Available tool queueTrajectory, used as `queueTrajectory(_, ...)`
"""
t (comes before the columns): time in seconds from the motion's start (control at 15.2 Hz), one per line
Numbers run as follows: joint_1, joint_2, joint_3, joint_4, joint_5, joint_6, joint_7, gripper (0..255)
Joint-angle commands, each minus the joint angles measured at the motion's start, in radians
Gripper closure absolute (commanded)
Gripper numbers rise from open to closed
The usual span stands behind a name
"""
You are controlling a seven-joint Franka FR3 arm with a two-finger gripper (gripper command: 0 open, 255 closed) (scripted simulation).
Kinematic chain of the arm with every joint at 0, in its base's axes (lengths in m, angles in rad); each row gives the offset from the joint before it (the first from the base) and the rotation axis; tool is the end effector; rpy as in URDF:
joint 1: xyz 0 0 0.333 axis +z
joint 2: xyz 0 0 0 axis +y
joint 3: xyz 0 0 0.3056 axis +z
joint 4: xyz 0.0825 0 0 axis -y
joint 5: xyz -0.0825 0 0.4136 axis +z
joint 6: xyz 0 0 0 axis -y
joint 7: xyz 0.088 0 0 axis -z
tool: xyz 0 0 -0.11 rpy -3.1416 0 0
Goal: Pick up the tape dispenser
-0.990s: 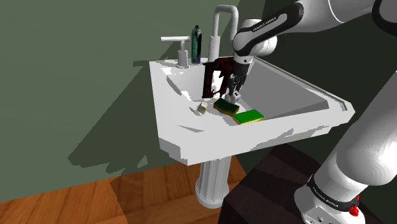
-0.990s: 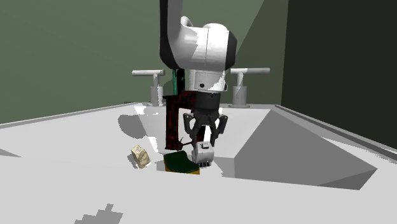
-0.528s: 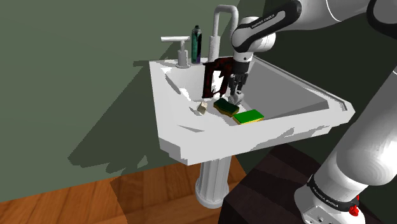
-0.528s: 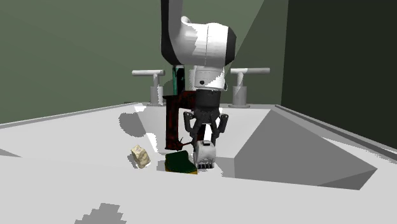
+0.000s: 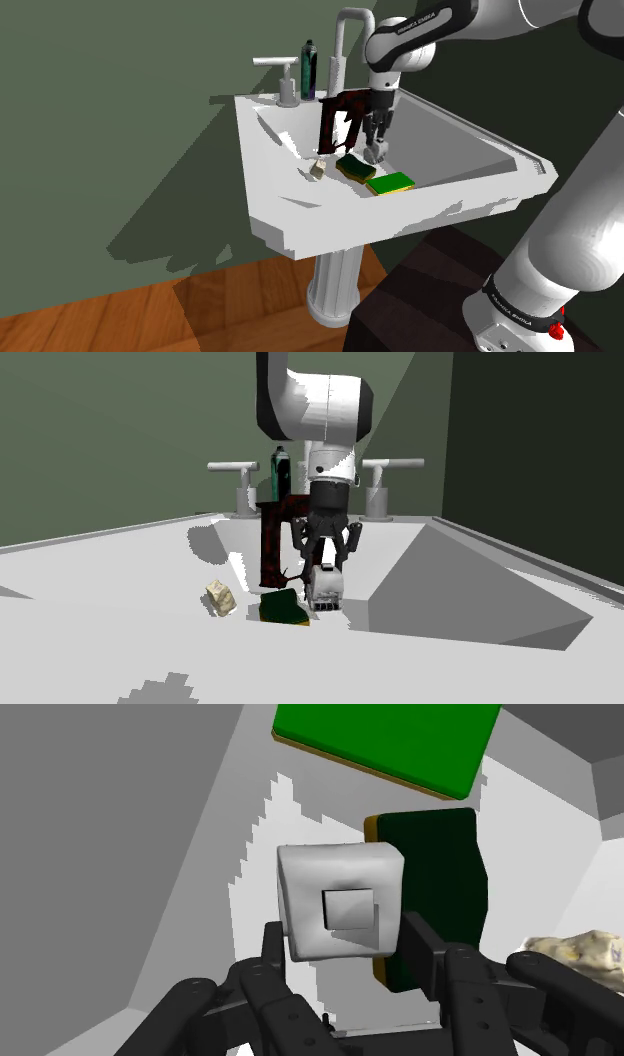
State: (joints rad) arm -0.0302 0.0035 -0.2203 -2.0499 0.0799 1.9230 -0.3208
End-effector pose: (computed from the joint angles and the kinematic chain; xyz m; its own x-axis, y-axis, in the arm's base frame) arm 0.5452 -0.1334 0.3992 0.9938 0.0431 -0.1022 0.0320 -0.9937 -0.1076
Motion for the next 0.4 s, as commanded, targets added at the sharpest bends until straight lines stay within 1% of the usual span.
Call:
queueTrajectory(0.0,0.000,-0.008,0.000,0.016,-0.003,-0.025,0.004,255)
queueTrajectory(0.2,0.001,-0.019,0.001,0.044,-0.006,-0.064,0.009,255)
queueTrajectory(0.33,0.001,-0.020,0.001,0.046,-0.006,-0.066,0.009,255)
